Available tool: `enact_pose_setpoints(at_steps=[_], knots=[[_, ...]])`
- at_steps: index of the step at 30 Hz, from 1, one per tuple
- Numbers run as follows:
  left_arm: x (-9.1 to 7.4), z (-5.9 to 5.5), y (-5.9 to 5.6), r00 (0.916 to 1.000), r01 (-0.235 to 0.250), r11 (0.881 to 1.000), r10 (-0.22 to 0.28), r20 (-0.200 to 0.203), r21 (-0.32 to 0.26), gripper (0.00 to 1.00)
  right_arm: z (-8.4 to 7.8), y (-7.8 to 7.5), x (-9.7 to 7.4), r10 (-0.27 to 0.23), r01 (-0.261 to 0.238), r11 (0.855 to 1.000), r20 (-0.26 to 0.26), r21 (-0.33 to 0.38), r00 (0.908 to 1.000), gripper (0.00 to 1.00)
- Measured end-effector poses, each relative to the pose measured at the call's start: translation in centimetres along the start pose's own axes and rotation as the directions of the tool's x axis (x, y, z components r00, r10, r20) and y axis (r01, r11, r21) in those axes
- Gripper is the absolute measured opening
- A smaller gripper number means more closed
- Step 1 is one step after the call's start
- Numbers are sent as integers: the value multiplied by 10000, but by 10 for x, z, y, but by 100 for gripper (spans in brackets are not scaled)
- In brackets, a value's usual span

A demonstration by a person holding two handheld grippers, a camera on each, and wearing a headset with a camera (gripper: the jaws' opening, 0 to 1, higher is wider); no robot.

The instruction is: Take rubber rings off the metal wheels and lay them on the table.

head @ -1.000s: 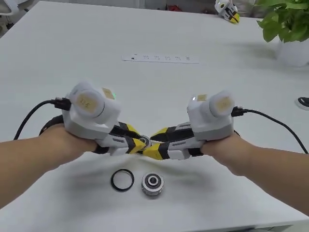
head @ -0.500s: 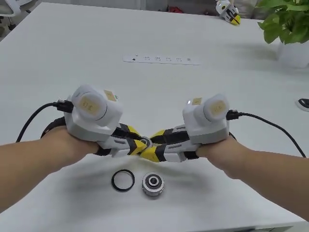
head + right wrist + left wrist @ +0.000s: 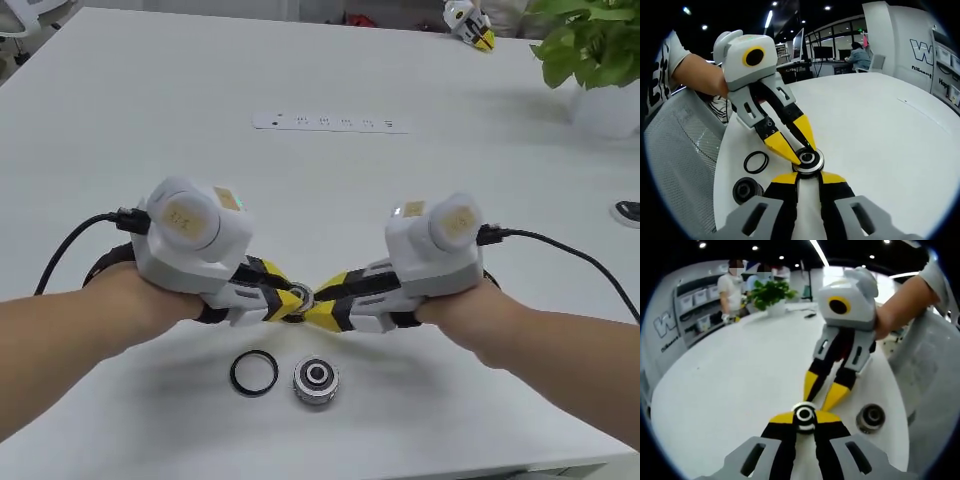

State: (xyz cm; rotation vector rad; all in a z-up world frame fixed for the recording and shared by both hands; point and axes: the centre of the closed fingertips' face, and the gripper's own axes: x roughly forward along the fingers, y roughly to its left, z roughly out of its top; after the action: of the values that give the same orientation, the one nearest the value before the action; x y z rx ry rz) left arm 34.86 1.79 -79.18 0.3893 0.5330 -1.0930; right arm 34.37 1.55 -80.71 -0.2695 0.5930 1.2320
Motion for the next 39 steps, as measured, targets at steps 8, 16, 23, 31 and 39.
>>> enact_pose_setpoints(at_steps=[8,16,23,31,39], knots=[[0,0,0,10000,-6,10000,6,-24,95,14,-2,-1,0,-44,44,10000,-58,40,10000,7],[0,0,1,10000,-48,9999,49,-32,156,13,-2,-5,-1,-108,104,9986,60,516,9999,3],[0,0,2,9999,-98,9998,98,-31,146,13,1,-10,-6,-192,121,9892,471,1458,9987,0],[0,0,1,9998,-140,9998,142,-111,155,13,3,-13,-8,-391,117,9628,965,2698,9946,0],[0,1,0,9996,-209,9996,212,-211,163,13,11,-16,-10,-495,-38,9411,1488,3381,9876,0]])
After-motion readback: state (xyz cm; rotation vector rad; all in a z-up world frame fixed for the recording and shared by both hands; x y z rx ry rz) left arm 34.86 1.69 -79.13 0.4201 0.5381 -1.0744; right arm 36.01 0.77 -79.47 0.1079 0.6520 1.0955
